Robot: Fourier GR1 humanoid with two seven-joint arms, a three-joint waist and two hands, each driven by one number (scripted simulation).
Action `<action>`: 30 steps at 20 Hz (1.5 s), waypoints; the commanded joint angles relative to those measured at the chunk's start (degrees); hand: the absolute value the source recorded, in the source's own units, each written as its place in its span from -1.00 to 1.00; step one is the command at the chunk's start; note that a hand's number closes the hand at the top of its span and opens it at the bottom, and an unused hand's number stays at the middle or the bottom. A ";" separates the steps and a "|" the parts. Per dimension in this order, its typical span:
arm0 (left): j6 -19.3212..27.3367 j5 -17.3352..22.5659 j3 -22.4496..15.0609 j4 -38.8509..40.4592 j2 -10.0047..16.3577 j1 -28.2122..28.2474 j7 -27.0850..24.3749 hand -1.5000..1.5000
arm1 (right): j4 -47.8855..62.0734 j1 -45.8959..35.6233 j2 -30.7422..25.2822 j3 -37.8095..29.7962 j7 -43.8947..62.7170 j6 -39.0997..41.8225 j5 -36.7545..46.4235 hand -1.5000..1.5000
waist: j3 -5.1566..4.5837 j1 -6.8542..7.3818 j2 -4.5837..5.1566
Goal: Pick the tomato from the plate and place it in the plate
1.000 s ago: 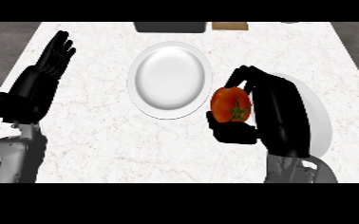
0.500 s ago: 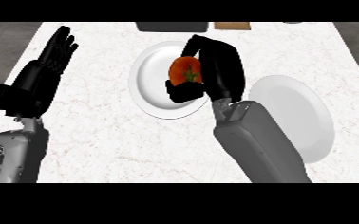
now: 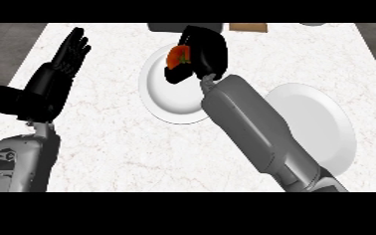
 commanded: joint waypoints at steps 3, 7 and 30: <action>-0.27 -0.08 -0.48 0.86 -0.89 -0.49 -1.17 0.00 | 15.85 -6.74 0.03 2.48 -5.04 -1.64 -8.06 1.00 | -0.01 1.30 0.40; -1.30 0.78 0.36 0.22 0.33 -1.09 -0.05 0.00 | 20.41 -6.15 0.04 0.60 -6.60 -11.33 -13.34 -1.00 | 0.02 2.33 0.67; 0.21 -0.38 -0.05 -4.76 -0.66 2.18 2.30 0.00 | 18.61 -3.57 0.04 -11.76 -38.54 -25.86 -42.96 -1.00 | 0.07 -0.42 -0.16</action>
